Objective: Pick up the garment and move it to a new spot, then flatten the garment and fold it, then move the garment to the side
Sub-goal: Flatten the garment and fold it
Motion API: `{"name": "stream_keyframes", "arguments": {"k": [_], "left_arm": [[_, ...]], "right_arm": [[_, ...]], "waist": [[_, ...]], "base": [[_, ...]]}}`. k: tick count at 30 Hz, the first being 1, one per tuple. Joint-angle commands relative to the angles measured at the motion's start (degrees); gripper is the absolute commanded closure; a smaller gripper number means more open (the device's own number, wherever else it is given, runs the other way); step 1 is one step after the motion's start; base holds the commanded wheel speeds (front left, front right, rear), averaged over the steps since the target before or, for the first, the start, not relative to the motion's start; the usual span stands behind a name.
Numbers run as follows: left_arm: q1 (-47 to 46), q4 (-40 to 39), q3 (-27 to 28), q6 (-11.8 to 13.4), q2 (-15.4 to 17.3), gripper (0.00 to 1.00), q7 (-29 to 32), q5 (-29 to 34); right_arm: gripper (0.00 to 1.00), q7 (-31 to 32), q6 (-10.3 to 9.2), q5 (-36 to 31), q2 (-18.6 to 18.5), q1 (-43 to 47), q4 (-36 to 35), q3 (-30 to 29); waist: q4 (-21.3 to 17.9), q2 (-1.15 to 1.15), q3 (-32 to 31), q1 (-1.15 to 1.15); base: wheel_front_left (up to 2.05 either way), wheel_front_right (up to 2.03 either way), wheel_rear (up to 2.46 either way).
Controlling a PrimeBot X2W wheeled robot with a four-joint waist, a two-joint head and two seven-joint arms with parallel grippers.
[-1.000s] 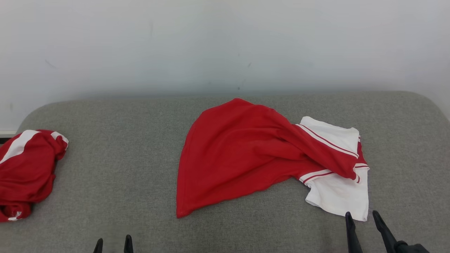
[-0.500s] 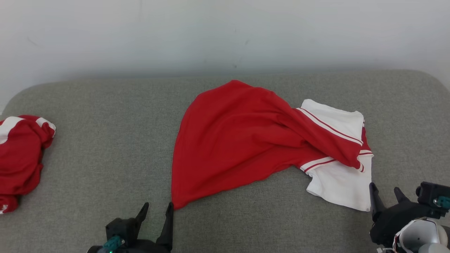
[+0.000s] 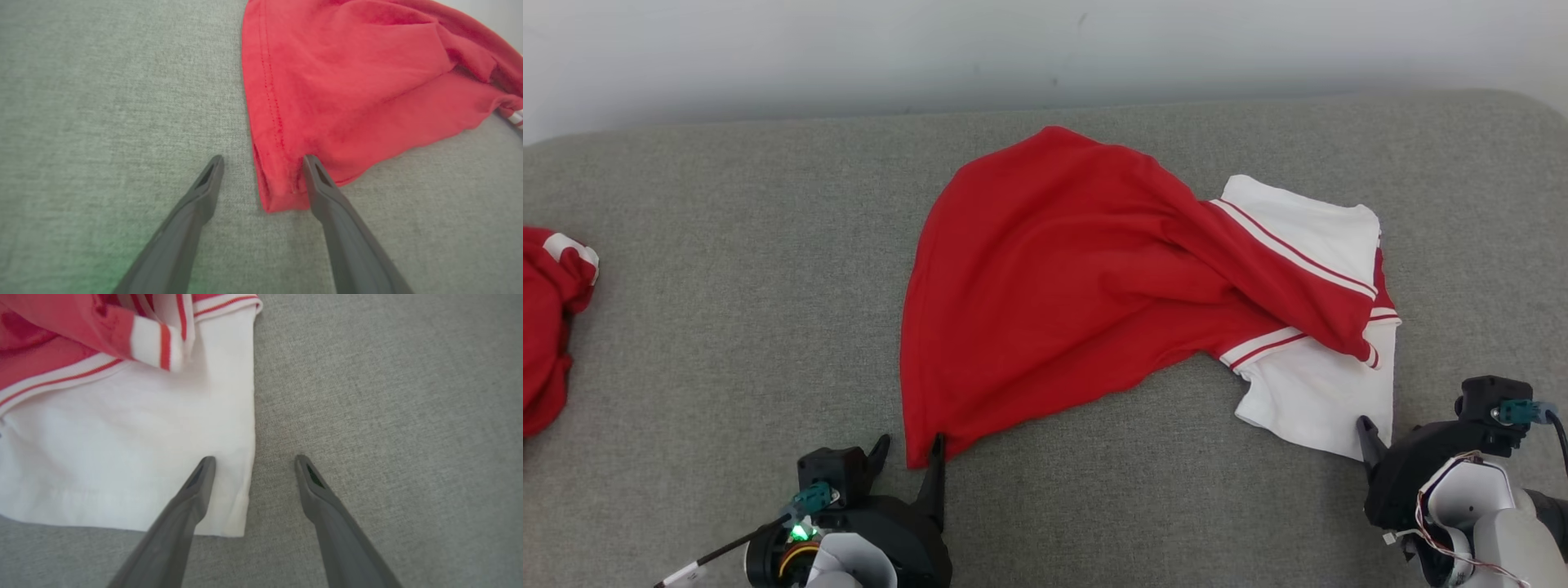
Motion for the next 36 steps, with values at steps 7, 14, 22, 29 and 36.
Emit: {"name": "stream_keyframes", "arguments": {"k": [7,14,22,29,36], "left_arm": [[1.40,3.51,-3.16,-0.15,-0.39,0.56,5.58,-2.09],[2.64,2.18,-3.51,-0.29,-0.06,1.00,7.01,-2.62],[-1.12,-3.26,0.66,-1.42,0.21,1.00,5.83,-8.31],[-13.32,-12.55,5.04,-3.83,3.68,1.00,14.50,-16.50],[-36.08,-19.46,8.49,-2.08,10.55,1.00,20.00,-15.19]], "right_arm": [[0.00,4.66,0.04,0.94,0.49,0.83,5.08,1.66],[1.00,8.24,0.16,4.15,0.78,2.21,3.71,4.43],[1.00,5.26,0.10,13.87,-0.07,-3.01,-4.84,5.18],[1.00,8.54,0.10,15.36,-0.31,-18.42,-12.05,8.91],[1.00,11.45,0.10,17.44,-0.19,-42.25,-8.35,9.45]], "waist": [[0.38,-0.01,-0.01,-0.01],[0.12,-0.01,-0.68,-0.01],[-0.93,-0.01,-0.92,-0.01],[-4.23,-0.01,5.44,-0.01],[-7.82,-0.01,18.58,-0.01]], "base": [[0.00,0.00,0.00],[0.00,0.00,0.00],[0.00,0.00,0.00],[0.00,0.00,0.00],[0.00,0.00,0.00]]}}
